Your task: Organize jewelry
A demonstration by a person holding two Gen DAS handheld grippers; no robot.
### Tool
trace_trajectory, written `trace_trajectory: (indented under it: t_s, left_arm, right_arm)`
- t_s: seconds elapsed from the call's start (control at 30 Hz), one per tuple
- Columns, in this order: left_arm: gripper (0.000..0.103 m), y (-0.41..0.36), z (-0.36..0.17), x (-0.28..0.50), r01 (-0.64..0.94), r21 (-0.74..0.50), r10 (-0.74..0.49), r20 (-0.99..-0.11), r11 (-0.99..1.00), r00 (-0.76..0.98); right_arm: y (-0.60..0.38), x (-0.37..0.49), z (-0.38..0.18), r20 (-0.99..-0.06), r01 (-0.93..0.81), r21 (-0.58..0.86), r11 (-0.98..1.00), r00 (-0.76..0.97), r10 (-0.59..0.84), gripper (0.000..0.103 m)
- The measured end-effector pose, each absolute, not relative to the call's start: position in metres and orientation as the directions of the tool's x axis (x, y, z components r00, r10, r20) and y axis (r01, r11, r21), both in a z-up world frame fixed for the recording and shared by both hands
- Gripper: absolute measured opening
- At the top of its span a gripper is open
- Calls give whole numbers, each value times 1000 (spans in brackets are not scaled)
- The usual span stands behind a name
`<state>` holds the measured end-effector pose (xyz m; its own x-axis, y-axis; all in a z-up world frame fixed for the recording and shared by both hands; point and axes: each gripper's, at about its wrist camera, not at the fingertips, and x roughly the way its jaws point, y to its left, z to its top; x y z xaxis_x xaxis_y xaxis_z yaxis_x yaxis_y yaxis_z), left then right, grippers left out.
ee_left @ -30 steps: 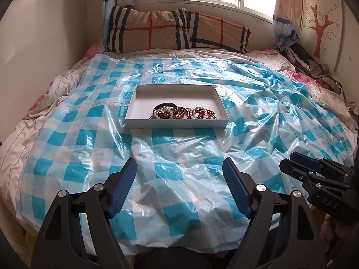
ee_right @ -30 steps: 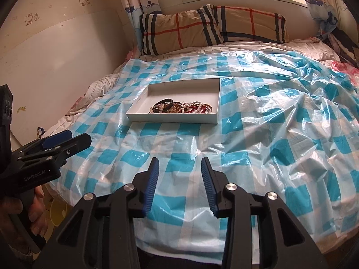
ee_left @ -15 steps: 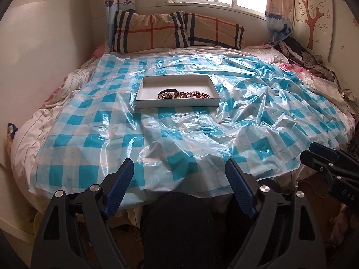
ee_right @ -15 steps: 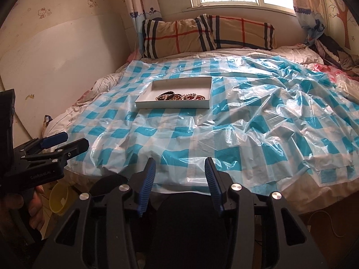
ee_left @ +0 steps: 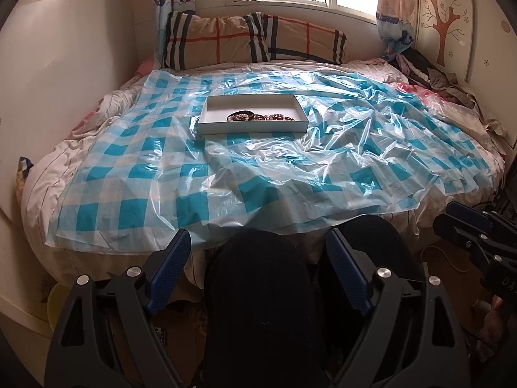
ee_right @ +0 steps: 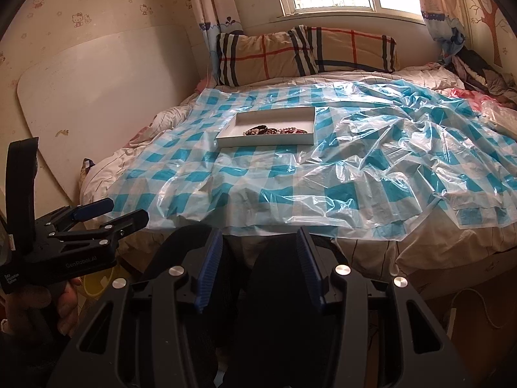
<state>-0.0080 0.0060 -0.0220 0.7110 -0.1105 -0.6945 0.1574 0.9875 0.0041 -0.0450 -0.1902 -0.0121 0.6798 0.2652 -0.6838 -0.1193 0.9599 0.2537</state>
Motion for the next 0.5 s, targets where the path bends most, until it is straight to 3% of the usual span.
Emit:
trace_trajectory:
  t_s: [0.5]
  left_arm:
    - [86, 3, -22, -21, 141, 4, -100, -683, 990, 724]
  right_arm:
    - [-184, -55, -16, -685, -129, 253, 959, 676, 272, 52]
